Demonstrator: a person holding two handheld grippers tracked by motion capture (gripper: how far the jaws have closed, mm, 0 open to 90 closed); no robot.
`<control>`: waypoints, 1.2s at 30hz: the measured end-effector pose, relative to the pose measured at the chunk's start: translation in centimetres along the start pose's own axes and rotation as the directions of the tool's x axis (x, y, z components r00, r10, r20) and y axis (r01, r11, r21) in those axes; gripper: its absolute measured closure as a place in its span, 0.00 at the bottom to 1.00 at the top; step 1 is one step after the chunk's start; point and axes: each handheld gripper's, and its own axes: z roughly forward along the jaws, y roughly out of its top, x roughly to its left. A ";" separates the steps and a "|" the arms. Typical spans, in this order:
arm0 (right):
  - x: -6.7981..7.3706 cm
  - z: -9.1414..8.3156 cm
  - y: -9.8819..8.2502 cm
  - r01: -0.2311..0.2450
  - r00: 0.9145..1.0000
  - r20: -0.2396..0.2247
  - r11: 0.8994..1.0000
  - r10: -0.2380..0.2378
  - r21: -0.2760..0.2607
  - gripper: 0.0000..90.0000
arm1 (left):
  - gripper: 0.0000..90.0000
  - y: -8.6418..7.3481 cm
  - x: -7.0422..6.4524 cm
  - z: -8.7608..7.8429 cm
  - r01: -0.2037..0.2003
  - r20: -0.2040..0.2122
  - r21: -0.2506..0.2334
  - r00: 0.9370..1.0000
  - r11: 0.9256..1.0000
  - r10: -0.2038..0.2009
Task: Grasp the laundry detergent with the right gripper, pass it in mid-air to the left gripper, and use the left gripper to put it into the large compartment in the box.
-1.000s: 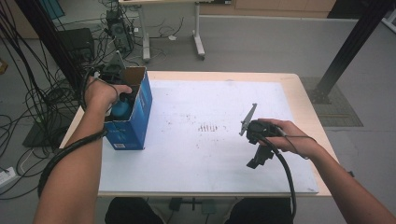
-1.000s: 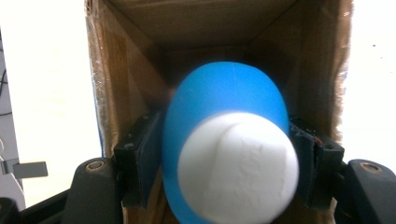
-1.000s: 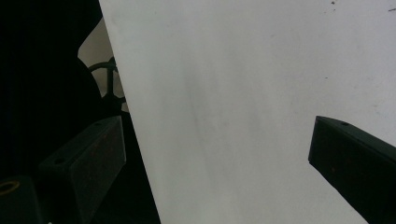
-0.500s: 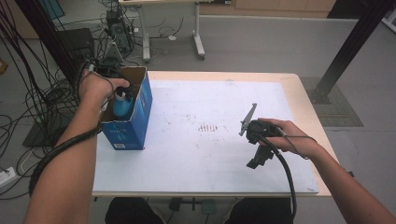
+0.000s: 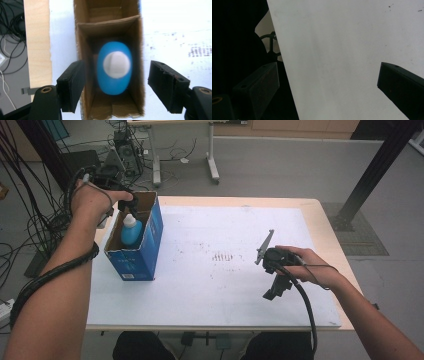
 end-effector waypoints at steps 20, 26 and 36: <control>0.4 -0.1 -0.2 -0.018 1.000 -0.026 1.000 0.018 -0.014 0.04 | 0.12 1.0 -7.7 -0.5 -0.096 0.096 -0.007 0.991 0.995 0.096; 0.8 -0.2 0.0 -0.017 0.999 -0.032 1.000 0.017 -0.021 0.04 | 0.10 1.2 -9.4 0.8 -0.127 0.119 0.006 0.985 0.992 0.126; 1.7 -0.6 0.3 -0.022 0.999 -0.024 1.000 0.021 -0.016 0.04 | 0.10 0.9 -11.6 3.9 -0.150 0.143 0.013 0.979 0.989 0.147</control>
